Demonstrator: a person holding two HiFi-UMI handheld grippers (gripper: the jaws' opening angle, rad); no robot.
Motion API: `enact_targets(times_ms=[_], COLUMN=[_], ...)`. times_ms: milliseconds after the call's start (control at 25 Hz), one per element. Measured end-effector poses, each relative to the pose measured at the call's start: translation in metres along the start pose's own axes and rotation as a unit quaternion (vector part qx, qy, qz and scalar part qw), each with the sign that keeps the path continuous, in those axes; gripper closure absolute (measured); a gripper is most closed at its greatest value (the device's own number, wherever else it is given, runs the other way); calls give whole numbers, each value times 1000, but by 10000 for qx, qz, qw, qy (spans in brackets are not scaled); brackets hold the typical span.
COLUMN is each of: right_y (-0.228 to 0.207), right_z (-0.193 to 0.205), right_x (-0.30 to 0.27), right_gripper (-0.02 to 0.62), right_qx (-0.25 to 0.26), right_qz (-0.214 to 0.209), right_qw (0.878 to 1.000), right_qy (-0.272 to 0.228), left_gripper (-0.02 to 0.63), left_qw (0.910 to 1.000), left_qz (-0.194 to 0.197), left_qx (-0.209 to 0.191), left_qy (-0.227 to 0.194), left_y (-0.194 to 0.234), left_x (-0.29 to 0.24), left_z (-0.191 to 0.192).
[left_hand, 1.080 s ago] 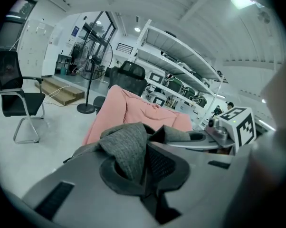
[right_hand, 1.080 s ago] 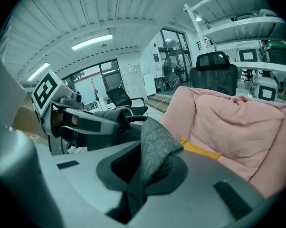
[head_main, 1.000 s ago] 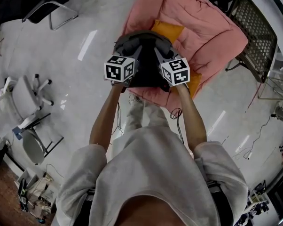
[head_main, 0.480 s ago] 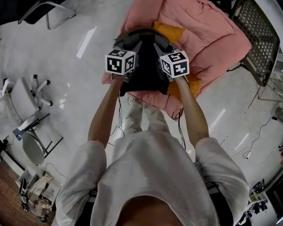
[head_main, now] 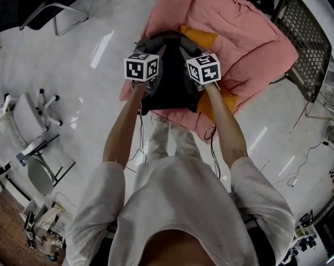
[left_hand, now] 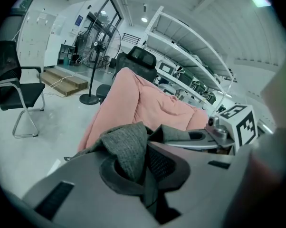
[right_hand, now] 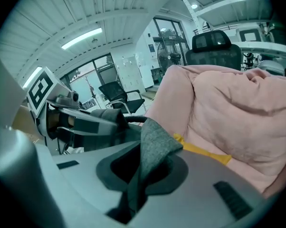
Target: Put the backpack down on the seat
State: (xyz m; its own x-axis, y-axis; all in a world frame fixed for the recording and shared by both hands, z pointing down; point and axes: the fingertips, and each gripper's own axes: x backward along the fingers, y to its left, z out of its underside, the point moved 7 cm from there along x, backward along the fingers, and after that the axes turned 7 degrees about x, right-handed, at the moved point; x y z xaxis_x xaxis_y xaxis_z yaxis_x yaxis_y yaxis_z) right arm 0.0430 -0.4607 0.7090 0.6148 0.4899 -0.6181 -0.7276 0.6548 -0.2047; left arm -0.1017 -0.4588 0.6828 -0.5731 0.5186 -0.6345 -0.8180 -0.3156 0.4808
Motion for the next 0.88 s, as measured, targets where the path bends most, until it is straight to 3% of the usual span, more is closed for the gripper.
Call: enact_targets(times_ms=[480, 560, 880], right_y=[2, 3, 7], right_z=[4, 7, 21], right_x=[-2, 0, 13], right_gripper=[527, 507, 319], right_qx=[-81, -104, -213], right_qz=[71, 97, 129], right_qw=[9999, 9999, 9997], right_qy=[-32, -35, -15], left_gripper=[565, 429, 341], left_qw=[9999, 9998, 9991], left_qz=[70, 126, 99], left_qx=[-111, -147, -347], left_qy=[-10, 62, 236], left_y=[-2, -5, -19], left_x=[-2, -3, 3], left_z=[4, 7, 26])
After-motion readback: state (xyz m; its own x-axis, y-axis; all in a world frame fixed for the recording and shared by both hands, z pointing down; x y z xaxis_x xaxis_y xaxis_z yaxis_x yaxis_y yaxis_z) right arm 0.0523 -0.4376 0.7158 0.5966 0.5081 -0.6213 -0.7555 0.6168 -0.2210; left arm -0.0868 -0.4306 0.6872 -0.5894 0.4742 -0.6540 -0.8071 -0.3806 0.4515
